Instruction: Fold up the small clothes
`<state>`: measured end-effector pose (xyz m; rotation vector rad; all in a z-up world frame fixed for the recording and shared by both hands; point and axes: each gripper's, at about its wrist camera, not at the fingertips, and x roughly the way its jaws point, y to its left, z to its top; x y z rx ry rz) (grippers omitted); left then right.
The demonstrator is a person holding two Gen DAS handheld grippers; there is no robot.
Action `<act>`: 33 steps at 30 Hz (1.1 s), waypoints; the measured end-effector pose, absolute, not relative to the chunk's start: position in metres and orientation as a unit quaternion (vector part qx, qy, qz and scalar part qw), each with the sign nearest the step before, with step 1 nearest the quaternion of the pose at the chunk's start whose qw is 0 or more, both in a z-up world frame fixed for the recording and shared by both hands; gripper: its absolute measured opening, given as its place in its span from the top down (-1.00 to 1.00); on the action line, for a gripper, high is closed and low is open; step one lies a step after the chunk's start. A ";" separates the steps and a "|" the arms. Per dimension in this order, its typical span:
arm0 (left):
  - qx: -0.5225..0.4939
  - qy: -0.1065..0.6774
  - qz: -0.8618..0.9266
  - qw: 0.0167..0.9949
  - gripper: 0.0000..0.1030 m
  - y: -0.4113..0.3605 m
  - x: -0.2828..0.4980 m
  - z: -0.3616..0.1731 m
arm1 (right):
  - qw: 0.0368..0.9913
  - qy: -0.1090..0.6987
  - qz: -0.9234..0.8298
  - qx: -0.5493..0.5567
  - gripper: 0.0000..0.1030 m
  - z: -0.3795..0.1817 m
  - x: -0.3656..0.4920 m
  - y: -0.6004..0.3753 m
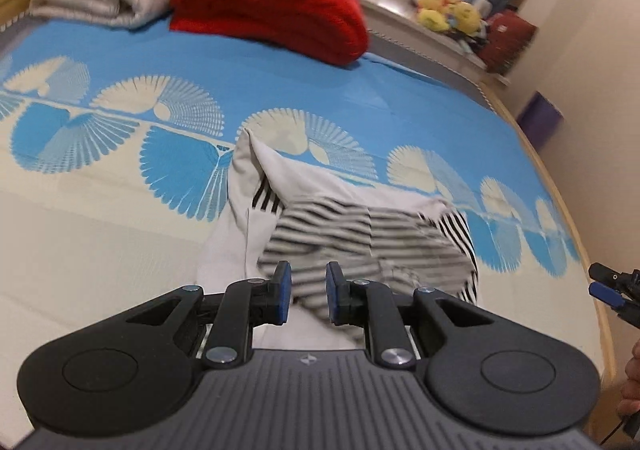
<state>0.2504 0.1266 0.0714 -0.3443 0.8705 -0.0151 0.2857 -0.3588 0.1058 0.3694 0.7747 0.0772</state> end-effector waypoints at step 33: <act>-0.170 0.503 0.063 0.845 -0.59 0.112 0.106 -0.084 | 0.828 0.535 -0.034 0.165 -0.21 -0.070 0.140 -0.397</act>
